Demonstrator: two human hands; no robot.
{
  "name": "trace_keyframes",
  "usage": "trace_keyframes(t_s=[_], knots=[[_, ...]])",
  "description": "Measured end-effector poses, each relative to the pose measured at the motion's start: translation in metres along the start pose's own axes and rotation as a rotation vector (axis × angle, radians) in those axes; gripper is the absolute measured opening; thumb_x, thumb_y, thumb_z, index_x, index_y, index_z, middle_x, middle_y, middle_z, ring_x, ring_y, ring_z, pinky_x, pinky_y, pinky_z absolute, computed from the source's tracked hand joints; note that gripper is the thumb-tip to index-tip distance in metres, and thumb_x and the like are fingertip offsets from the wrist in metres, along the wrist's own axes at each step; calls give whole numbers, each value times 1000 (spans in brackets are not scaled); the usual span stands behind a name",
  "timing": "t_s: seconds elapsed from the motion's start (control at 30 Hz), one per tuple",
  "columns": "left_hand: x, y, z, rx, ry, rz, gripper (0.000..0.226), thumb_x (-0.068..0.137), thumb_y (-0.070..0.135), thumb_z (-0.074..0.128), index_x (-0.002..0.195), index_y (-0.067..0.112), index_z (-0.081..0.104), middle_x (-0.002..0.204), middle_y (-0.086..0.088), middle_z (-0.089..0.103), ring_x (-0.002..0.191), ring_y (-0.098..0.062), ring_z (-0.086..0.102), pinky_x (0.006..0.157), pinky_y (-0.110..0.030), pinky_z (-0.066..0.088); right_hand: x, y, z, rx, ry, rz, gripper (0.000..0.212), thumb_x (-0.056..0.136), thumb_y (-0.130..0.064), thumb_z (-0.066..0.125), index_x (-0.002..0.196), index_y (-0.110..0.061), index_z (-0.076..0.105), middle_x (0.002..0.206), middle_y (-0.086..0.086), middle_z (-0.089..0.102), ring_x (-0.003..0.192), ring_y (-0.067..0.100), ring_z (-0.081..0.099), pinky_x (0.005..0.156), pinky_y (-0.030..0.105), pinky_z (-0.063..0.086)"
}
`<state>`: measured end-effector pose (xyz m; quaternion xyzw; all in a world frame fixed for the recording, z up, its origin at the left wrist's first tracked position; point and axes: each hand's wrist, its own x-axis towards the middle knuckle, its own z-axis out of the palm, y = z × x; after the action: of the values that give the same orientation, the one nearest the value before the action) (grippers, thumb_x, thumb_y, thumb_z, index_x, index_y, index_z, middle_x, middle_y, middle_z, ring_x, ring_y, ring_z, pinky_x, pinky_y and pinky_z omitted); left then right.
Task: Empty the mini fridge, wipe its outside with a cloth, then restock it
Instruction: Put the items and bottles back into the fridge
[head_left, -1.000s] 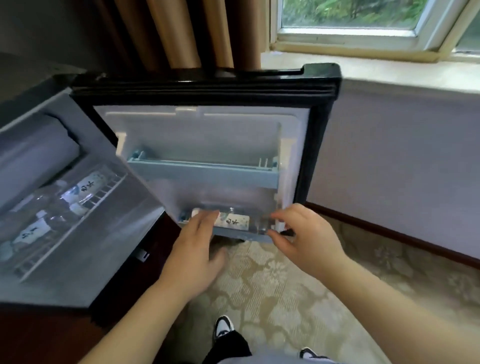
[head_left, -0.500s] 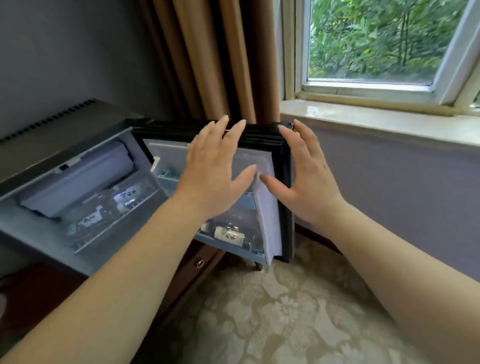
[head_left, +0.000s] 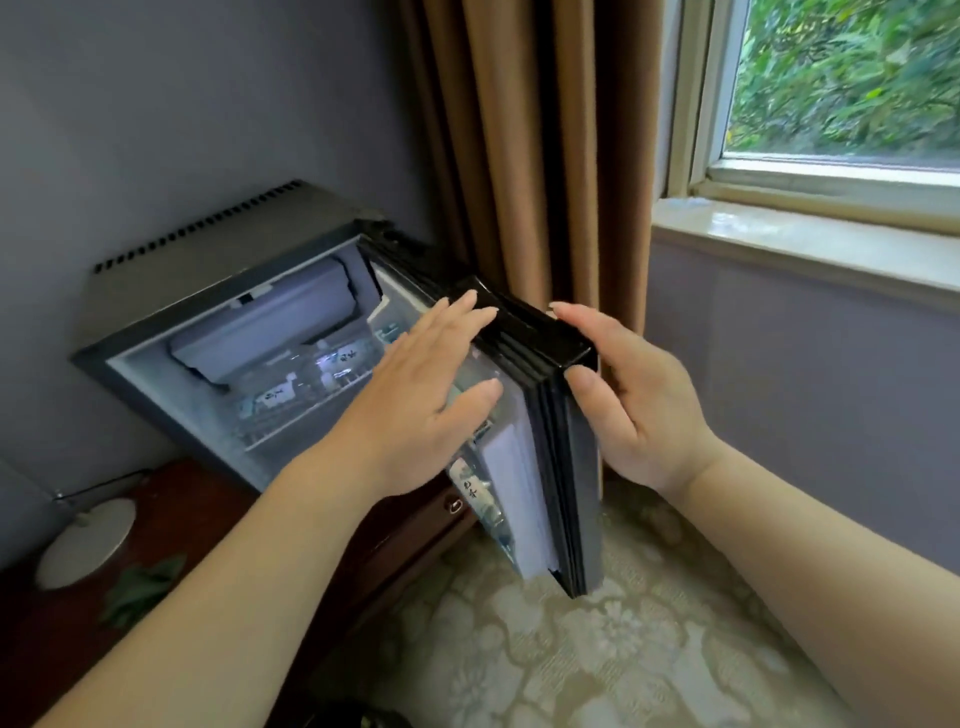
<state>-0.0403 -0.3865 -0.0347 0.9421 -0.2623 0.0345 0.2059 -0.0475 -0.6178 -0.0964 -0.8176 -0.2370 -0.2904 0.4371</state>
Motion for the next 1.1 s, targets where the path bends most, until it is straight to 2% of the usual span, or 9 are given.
trace_keyframes(t_s=[0.13, 0.27, 0.43, 0.53, 0.6, 0.73, 0.87, 1.1], knots=[[-51, -21, -19, -89, 52, -92, 66, 93, 59, 30, 157, 43, 20, 164, 28, 11, 150, 9, 5, 126, -41, 15, 13, -23, 39, 96, -133, -179, 49, 103, -30, 36, 143, -7, 52, 144, 3, 56, 136, 13, 51, 111, 32, 42], [-99, -48, -33, -185, 159, -195, 62, 99, 53, 29, 158, 37, 23, 164, 24, 18, 152, 3, 11, 125, -44, 17, 35, -41, 90, 154, -264, -216, 49, 103, -30, 38, 147, -10, 48, 147, -1, 54, 137, 10, 48, 112, 32, 39], [-139, -87, -55, -72, 274, -370, 69, 93, 59, 29, 157, 35, 28, 162, 27, 18, 149, 10, 8, 124, -28, 12, 67, -66, 153, 92, -318, -273, 51, 98, -31, 47, 147, -17, 46, 145, -2, 54, 140, 14, 42, 116, 40, 35], [-150, -117, -70, -20, 317, -468, 71, 90, 64, 29, 155, 37, 29, 159, 30, 16, 150, 9, 6, 124, -31, 13, 85, -83, 185, 17, -345, -289, 54, 96, -32, 51, 148, -18, 46, 148, 1, 52, 145, 15, 35, 119, 35, 27], [-152, -135, -81, 37, 302, -514, 74, 89, 67, 27, 157, 38, 26, 160, 29, 14, 151, 6, 3, 126, -38, 12, 98, -91, 206, -14, -359, -313, 54, 96, -33, 52, 148, -17, 47, 149, 3, 52, 145, 16, 34, 118, 30, 21], [-149, -171, -101, 205, 262, -569, 80, 90, 70, 27, 160, 33, 13, 167, 16, 9, 154, -7, -1, 126, -47, 10, 118, -96, 246, -98, -392, -359, 58, 97, -37, 50, 150, -17, 43, 152, 3, 48, 149, 16, 30, 122, 22, 5], [-143, -212, -115, 290, 261, -594, 81, 95, 70, 30, 161, 31, 5, 168, 14, 2, 155, -10, -6, 126, -49, 6, 134, -98, 281, -117, -381, -379, 61, 95, -41, 47, 152, -18, 41, 152, 0, 48, 150, 17, 29, 125, 33, 11], [-127, -275, -130, 275, 314, -629, 88, 93, 73, 30, 160, 32, -9, 166, 15, -18, 153, -10, -19, 126, -48, 0, 155, -102, 326, -159, -358, -350, 64, 94, -42, 46, 152, -17, 40, 155, -1, 45, 151, 16, 25, 126, 36, 11]])
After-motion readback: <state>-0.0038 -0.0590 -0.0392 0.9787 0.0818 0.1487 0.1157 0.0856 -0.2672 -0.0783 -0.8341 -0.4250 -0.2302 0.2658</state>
